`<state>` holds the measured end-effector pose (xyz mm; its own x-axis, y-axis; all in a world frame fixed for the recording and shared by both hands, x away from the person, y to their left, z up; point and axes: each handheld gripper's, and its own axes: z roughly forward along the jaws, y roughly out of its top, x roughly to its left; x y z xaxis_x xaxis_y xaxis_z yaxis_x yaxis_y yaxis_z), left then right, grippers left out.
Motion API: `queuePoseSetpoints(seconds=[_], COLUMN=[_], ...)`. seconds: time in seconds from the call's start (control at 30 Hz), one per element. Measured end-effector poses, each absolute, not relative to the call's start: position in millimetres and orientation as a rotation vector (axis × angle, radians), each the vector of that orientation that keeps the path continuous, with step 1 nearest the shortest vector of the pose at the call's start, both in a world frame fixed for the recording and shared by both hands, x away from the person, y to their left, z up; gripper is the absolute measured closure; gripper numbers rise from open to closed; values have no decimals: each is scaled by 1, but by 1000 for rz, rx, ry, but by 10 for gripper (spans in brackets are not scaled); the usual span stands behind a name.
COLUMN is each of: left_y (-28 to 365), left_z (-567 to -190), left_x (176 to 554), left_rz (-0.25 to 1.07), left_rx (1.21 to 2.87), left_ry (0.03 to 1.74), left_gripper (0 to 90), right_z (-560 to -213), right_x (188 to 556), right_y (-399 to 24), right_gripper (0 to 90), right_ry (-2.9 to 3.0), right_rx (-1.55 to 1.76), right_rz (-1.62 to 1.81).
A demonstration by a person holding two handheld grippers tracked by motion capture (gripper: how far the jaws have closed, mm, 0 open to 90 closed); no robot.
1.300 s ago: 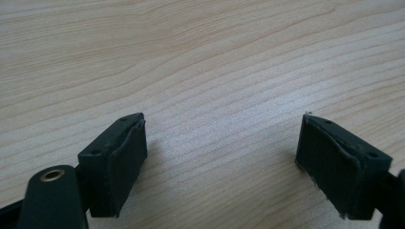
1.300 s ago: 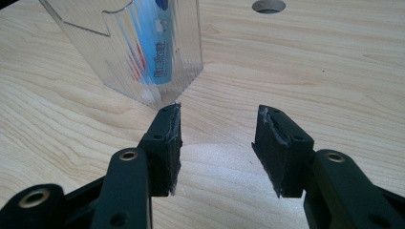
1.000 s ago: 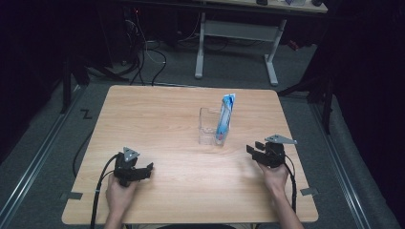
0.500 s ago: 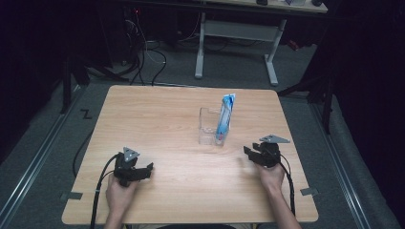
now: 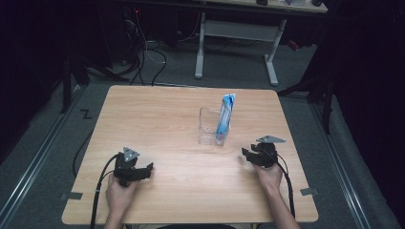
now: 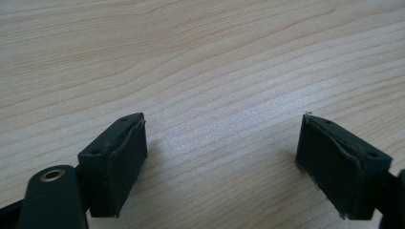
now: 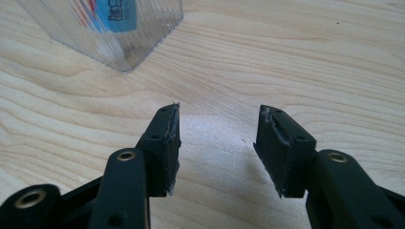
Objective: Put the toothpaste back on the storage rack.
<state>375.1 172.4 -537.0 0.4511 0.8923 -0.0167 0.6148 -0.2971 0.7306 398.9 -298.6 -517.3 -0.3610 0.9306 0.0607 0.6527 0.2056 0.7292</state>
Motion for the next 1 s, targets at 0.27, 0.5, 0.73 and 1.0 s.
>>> queuePoseSetpoints(seconds=[0.27, 0.5, 0.73, 1.0], left_y=[172, 172, 172, 172], left_z=[-537, -537, -537, -537], left_x=[375, 375, 375, 375], left_rz=[525, 525, 526, 526], left_rx=[2026, 2026, 2026, 2025], left_ry=[1256, 1256, 1256, 1257], left_gripper=[181, 182, 181, 181], right_z=[-523, -526, -531, -531], right_x=[402, 402, 400, 399], right_y=[-295, -289, -288, -288], right_gripper=[489, 469, 420, 418], right_ry=[2117, 2125, 2101, 2100], right_rx=[1473, 1437, 1399, 1401], right_rz=[919, 873, 893, 894])
